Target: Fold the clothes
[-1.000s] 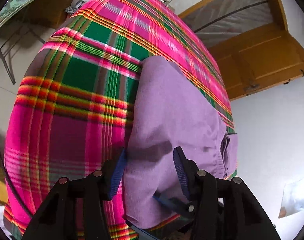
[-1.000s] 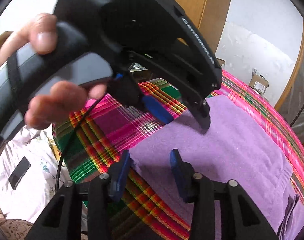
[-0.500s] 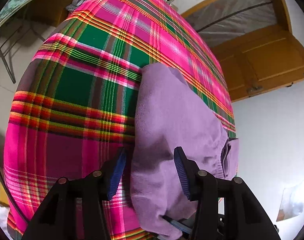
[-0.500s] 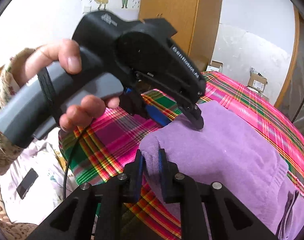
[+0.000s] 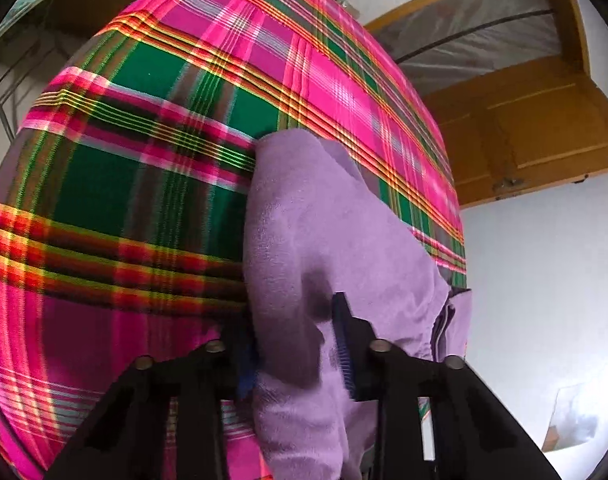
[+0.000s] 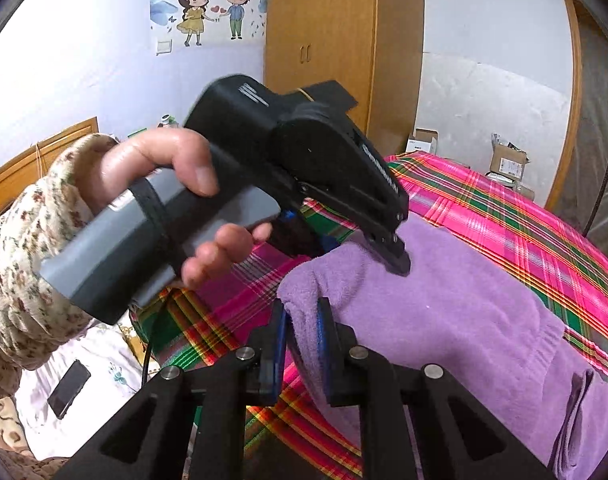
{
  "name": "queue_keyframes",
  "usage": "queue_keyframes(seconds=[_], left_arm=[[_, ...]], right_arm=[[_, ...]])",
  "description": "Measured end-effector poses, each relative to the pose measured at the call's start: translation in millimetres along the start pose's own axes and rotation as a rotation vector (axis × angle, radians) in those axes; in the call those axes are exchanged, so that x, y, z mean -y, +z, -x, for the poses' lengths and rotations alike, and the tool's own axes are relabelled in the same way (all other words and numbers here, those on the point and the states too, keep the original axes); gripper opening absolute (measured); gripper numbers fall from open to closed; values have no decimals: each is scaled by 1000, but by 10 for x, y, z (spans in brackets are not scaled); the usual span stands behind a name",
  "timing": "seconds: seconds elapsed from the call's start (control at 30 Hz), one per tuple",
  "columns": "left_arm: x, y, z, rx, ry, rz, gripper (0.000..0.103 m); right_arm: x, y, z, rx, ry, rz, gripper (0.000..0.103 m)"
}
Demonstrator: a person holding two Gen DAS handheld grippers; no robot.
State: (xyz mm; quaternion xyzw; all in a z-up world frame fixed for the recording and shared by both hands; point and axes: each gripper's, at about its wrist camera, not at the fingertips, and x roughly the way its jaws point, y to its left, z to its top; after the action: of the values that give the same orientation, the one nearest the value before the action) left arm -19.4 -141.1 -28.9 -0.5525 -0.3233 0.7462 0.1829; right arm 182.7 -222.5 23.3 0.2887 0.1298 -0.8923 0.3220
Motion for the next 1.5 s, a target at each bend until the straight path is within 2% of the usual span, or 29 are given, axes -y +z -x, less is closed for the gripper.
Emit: queue_keyframes(seconds=[0.07,0.33,0.63,1.03,1.5], left_arm=[[20,12,47,17,-6,-5,19],[394,-10,152,67,-25,-75,18],[919,-61,361,125,-71,-166,18],[1660,-190,382,152,-82,-283,18],[2406,-280,60,118,-77,-392,18]], right_arm=[[32,1,117,11,-3,-6,14],[-8,-71,417,70,-10,-42,13],[111,30,872,178,-21,-86,13],[440,-4,1440,283,-39,-201,13],[825,-136,1996,367,-134,-282,13]])
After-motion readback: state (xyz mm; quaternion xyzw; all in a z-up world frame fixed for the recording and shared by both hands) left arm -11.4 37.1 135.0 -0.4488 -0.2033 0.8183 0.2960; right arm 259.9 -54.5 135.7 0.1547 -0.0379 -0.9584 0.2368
